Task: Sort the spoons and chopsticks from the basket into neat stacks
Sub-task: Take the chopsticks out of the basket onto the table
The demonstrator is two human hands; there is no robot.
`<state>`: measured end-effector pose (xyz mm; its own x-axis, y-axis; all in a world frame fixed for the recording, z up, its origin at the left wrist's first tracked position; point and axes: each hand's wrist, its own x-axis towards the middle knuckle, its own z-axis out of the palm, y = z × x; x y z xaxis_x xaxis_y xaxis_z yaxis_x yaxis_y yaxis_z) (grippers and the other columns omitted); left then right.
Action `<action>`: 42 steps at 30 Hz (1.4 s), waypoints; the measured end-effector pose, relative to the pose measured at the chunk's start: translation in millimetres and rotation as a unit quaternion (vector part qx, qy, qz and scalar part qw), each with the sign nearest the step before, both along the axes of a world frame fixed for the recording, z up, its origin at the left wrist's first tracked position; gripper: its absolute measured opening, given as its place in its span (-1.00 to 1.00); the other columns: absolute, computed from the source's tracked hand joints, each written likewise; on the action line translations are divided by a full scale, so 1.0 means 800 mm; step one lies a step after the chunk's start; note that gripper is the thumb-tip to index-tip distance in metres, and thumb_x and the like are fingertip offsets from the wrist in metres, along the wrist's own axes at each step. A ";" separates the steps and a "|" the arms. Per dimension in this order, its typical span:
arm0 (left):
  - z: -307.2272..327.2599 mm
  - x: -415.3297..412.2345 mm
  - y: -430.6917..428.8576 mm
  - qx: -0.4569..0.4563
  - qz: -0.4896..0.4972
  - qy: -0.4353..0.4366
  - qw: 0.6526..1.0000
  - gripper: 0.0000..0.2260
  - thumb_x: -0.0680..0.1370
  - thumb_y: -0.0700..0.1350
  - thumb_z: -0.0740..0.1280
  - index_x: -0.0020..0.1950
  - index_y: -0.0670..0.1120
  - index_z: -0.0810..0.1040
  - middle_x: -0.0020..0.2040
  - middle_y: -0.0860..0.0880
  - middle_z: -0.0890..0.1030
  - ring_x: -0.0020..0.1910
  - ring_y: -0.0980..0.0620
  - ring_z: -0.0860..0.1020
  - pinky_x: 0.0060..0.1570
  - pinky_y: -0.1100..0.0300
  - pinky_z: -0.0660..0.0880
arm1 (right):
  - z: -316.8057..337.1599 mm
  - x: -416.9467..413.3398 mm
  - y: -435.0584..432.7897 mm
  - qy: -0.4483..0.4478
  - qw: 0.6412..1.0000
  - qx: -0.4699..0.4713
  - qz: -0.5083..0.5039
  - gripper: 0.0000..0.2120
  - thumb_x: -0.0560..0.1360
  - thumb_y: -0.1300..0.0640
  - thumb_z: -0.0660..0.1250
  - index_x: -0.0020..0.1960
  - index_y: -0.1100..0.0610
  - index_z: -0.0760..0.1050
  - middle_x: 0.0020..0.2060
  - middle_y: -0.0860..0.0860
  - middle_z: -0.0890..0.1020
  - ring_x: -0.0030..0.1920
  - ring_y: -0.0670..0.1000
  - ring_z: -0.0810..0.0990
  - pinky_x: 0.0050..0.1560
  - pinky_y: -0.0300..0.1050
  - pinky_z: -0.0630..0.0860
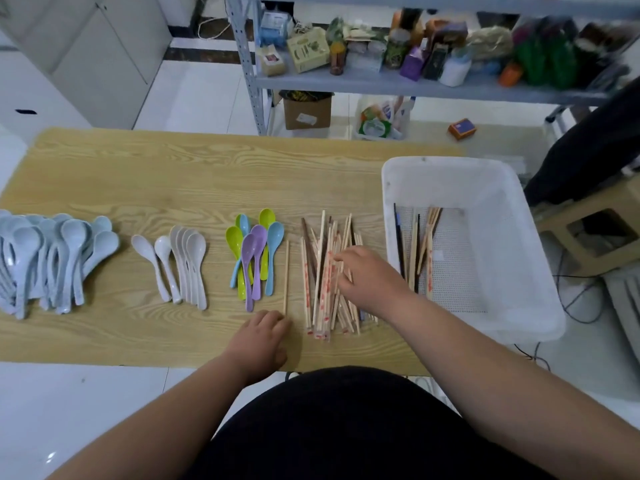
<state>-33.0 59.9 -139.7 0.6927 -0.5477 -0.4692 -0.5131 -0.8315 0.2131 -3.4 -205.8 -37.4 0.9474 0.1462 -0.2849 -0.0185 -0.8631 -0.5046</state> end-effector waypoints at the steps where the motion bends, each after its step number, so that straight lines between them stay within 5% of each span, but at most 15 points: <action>1: 0.001 -0.001 -0.010 -0.009 0.013 -0.005 1.000 -0.39 0.52 0.10 0.28 0.56 -0.02 0.29 0.47 -0.08 0.36 0.45 -0.13 0.31 0.45 0.01 0.30 | 0.007 -0.006 -0.016 -0.018 1.000 0.011 -0.012 -0.61 0.64 0.07 0.18 0.46 0.07 0.41 0.40 0.00 0.44 0.40 0.00 0.40 0.31 -0.15 0.35; 5: 0.010 0.008 -0.066 -0.094 0.074 -0.059 0.991 -0.45 0.46 0.01 0.30 0.43 -0.12 0.45 0.30 -0.15 0.51 0.29 -0.21 0.48 0.32 -0.08 0.46 | 0.005 -0.031 -0.094 -0.053 0.988 0.058 -0.132 -0.69 0.62 0.11 0.21 0.34 0.05 0.47 0.24 -0.03 0.49 0.10 -0.05 0.50 0.12 -0.11 0.45; 8: 0.031 0.015 -0.125 -0.181 0.086 -0.086 0.976 -0.50 0.45 -0.09 0.36 0.39 -0.14 0.46 0.26 -0.16 0.51 0.25 -0.21 0.50 0.26 -0.13 0.50 | -0.016 -0.041 -0.155 0.007 0.982 0.019 -0.190 -0.64 0.59 0.09 0.23 0.38 0.08 0.44 0.29 0.05 0.46 0.24 0.05 0.50 0.25 0.00 0.47; 13: 0.074 0.008 -0.233 -0.258 0.051 -0.109 0.959 -0.46 0.52 0.06 0.22 0.47 -0.10 0.39 0.41 -0.12 0.39 0.44 -0.15 0.35 0.42 -0.06 0.36 | -0.048 -0.048 -0.212 0.150 0.982 -0.047 -0.107 -0.49 0.59 0.00 0.26 0.51 0.08 0.32 0.39 0.15 0.36 0.32 0.16 0.43 0.29 0.00 0.43; 18: 0.068 -0.004 -0.289 -0.170 -0.025 -0.109 0.979 -0.39 0.56 0.19 0.11 0.57 -0.06 0.26 0.61 -0.09 0.15 0.63 -0.10 -0.14 0.53 0.03 -0.12 | -0.081 -0.037 -0.227 0.133 0.987 -0.096 0.005 -0.38 0.56 0.01 0.29 0.57 0.04 0.20 0.49 0.18 0.21 0.47 0.22 0.23 0.40 0.12 0.36; 22: 0.058 -0.014 -0.298 -0.124 -0.028 -0.119 0.985 -0.38 0.57 0.16 0.14 0.56 -0.13 0.30 0.58 -0.12 0.25 0.62 -0.18 -0.16 0.56 -0.13 0.02 | -0.102 -0.030 -0.231 0.133 0.977 -0.136 0.094 -0.30 0.58 -0.05 0.28 0.62 -0.05 0.05 0.61 0.16 -0.08 0.59 0.27 -0.09 0.51 0.26 0.19; 27: 0.057 -0.014 -0.302 -0.145 -0.024 -0.147 0.978 -0.44 0.54 0.06 0.22 0.48 -0.18 0.42 0.47 -0.16 0.40 0.61 -0.24 -0.03 0.56 -0.12 0.06 | -0.104 -0.025 -0.237 0.085 0.989 -0.115 0.040 -0.59 0.62 -0.09 0.20 0.41 0.06 0.34 0.37 0.19 0.34 0.33 0.23 0.34 0.20 0.15 0.46; 32: 0.056 -0.016 -0.305 -0.142 -0.028 -0.161 0.976 -0.47 0.52 0.04 0.21 0.45 -0.15 0.47 0.46 -0.15 0.42 0.61 -0.26 -0.04 0.56 -0.12 0.05 | -0.101 -0.011 -0.240 0.097 0.990 -0.074 -0.077 -0.57 0.60 -0.11 0.29 0.34 0.13 0.44 0.32 0.16 0.35 0.25 0.20 0.42 0.20 0.14 0.49; 37: 0.058 -0.017 -0.306 -0.120 -0.014 -0.139 0.983 -0.47 0.54 0.07 0.18 0.47 -0.12 0.45 0.48 -0.13 0.40 0.62 -0.23 -0.09 0.54 -0.18 0.10 | -0.106 0.005 -0.238 0.125 0.975 -0.045 -0.179 -0.43 0.51 0.12 0.44 0.41 0.19 0.26 0.30 0.18 0.27 0.13 0.16 0.43 0.03 0.01 0.51; 42: 0.061 -0.017 -0.306 -0.107 -0.011 -0.139 0.984 -0.47 0.54 0.09 0.16 0.47 -0.10 0.44 0.49 -0.12 0.38 0.62 -0.20 -0.13 0.56 -0.13 0.05 | -0.104 0.012 -0.246 0.175 0.953 -0.001 -0.247 -0.24 0.46 0.33 0.43 0.46 0.01 0.07 0.22 0.17 0.24 -0.07 0.11 0.50 -0.21 -0.01 0.61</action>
